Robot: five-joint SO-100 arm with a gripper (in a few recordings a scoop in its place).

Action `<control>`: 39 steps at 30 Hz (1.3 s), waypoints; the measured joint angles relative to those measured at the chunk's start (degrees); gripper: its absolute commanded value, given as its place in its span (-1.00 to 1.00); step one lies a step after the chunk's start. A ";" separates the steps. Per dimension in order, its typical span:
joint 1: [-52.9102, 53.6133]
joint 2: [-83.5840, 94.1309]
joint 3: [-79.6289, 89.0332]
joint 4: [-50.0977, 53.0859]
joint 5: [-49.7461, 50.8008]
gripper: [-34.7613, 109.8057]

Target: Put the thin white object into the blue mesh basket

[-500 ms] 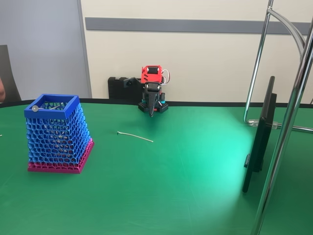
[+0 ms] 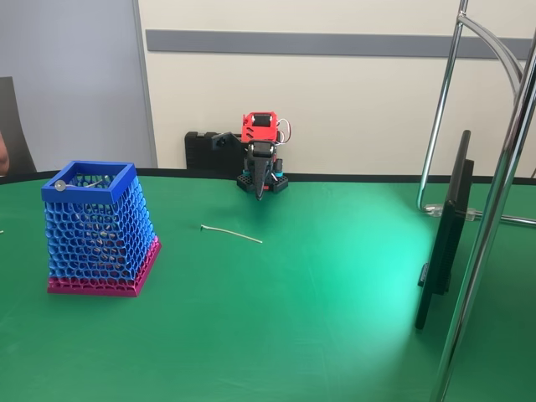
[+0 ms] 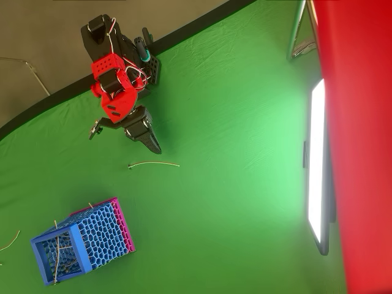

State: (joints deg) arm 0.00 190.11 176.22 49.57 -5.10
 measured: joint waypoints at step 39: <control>1.49 -4.92 -5.27 2.02 2.64 -0.51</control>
State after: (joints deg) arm 1.49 185.19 170.95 51.59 -2.46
